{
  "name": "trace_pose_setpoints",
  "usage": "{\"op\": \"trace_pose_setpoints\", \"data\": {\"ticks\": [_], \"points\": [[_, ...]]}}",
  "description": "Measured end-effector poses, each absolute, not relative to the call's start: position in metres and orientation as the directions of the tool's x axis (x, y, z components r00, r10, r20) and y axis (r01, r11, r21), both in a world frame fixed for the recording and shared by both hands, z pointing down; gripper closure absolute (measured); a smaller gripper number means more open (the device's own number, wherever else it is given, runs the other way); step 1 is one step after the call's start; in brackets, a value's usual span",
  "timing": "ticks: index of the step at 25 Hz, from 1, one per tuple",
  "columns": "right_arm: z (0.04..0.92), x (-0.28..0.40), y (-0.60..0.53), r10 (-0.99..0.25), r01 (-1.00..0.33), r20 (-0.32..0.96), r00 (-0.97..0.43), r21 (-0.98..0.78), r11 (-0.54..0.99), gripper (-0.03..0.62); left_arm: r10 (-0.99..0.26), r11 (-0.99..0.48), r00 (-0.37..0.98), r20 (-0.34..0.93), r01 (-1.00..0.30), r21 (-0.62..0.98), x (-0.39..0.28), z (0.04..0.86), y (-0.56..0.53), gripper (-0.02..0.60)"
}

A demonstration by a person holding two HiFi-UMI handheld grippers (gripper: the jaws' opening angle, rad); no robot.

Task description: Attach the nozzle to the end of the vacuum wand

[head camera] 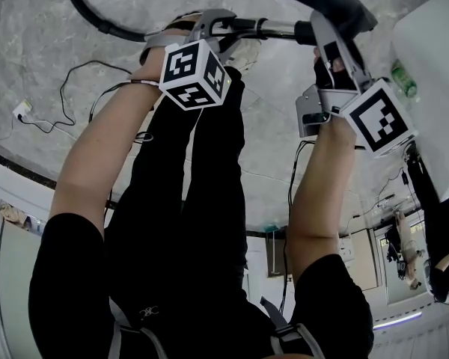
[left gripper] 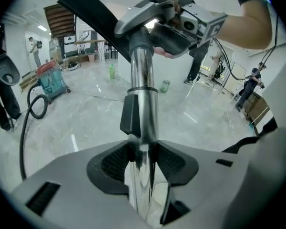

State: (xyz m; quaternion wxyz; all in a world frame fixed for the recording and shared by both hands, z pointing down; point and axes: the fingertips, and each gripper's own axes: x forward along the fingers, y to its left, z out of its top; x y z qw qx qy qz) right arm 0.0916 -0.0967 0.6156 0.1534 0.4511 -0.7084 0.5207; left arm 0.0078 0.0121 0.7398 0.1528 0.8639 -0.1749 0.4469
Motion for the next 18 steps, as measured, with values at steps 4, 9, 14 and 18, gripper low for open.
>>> {"op": "trace_pose_setpoints", "data": {"ticks": [4,9,14,18], "points": [[0.607,0.083,-0.098,-0.5,-0.732,0.579,-0.644,-0.656,0.183,0.405,-0.104,-0.896,0.611,0.785,-0.4,0.192,0.006,0.735,0.014,0.413],[0.605,0.07,-0.096,-0.459,-0.531,0.352,-0.816,-0.771,0.352,0.405,-0.058,-0.891,0.629,0.775,-0.383,0.244,-0.001,0.733,0.016,0.413],[0.627,0.081,-0.107,-0.609,-0.764,0.592,-0.528,-0.644,0.038,0.405,-0.077,-0.875,0.582,0.81,-0.429,0.225,-0.002,0.743,0.005,0.413],[0.629,0.065,-0.106,-0.612,-0.742,0.548,-0.57,-0.663,0.098,0.405,-0.061,-0.875,0.58,0.812,-0.423,0.236,-0.013,0.747,0.008,0.413]]}}
